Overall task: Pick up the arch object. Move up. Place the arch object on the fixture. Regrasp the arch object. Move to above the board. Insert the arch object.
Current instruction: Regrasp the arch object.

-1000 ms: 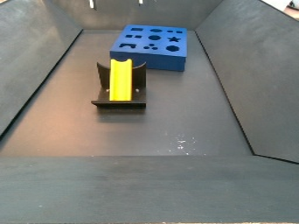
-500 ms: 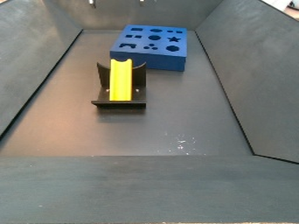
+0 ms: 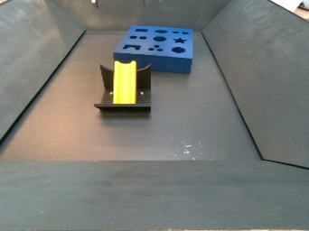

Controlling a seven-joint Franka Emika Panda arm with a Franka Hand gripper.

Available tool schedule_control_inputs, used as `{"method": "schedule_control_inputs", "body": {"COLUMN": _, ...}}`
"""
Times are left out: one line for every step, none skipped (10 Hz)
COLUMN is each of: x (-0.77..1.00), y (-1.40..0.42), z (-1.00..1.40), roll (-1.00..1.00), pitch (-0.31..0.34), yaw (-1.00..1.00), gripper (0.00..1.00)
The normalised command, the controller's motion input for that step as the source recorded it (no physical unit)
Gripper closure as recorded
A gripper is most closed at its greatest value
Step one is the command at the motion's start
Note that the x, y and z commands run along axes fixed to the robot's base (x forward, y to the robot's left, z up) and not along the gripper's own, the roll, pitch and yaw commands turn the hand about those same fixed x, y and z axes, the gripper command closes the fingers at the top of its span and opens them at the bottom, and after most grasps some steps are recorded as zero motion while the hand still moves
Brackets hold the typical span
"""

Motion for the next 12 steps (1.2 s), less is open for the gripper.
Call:
{"method": "schedule_control_inputs", "body": {"x": 0.04, "y": 0.07, "z": -1.00, "roll": 0.20, "pitch": 0.062, "yaw": 0.18, "gripper": 0.00}}
{"method": "schedule_control_inputs", "body": {"x": 0.05, "y": 0.06, "z": -1.00, "roll": 0.18, "pitch": 0.028, "yaw": 0.18, "gripper": 0.00}}
{"method": "schedule_control_inputs", "body": {"x": 0.06, "y": 0.06, "z": -1.00, "roll": 0.14, "pitch": -0.011, "yaw": 0.16, "gripper": 0.00}}
{"method": "schedule_control_inputs", "body": {"x": 0.06, "y": 0.06, "z": -1.00, "roll": 0.12, "pitch": -0.029, "yaw": 0.15, "gripper": 0.00}}
{"method": "schedule_control_inputs", "body": {"x": 0.07, "y": 0.05, "z": -1.00, "roll": 0.10, "pitch": -0.071, "yaw": 0.12, "gripper": 0.00}}
{"method": "schedule_control_inputs", "body": {"x": 0.08, "y": 0.05, "z": -1.00, "roll": 0.09, "pitch": -0.096, "yaw": 0.10, "gripper": 0.00}}
{"method": "schedule_control_inputs", "body": {"x": 0.08, "y": 0.04, "z": -1.00, "roll": 0.08, "pitch": -0.107, "yaw": 0.07, "gripper": 0.00}}
{"method": "schedule_control_inputs", "body": {"x": 0.09, "y": 0.04, "z": -1.00, "roll": 0.08, "pitch": -0.109, "yaw": 0.04, "gripper": 0.00}}
{"method": "schedule_control_inputs", "body": {"x": 0.10, "y": 0.03, "z": -1.00, "roll": 0.08, "pitch": -0.100, "yaw": 0.01, "gripper": 0.00}}
{"method": "schedule_control_inputs", "body": {"x": 0.11, "y": 0.02, "z": -1.00, "roll": 0.08, "pitch": -0.092, "yaw": -0.01, "gripper": 0.00}}
{"method": "schedule_control_inputs", "body": {"x": 0.10, "y": 0.02, "z": -1.00, "roll": 0.08, "pitch": -0.079, "yaw": -0.02, "gripper": 0.00}}
{"method": "schedule_control_inputs", "body": {"x": 0.10, "y": 0.02, "z": -0.92, "roll": 0.07, "pitch": -0.053, "yaw": -0.04, "gripper": 0.00}}
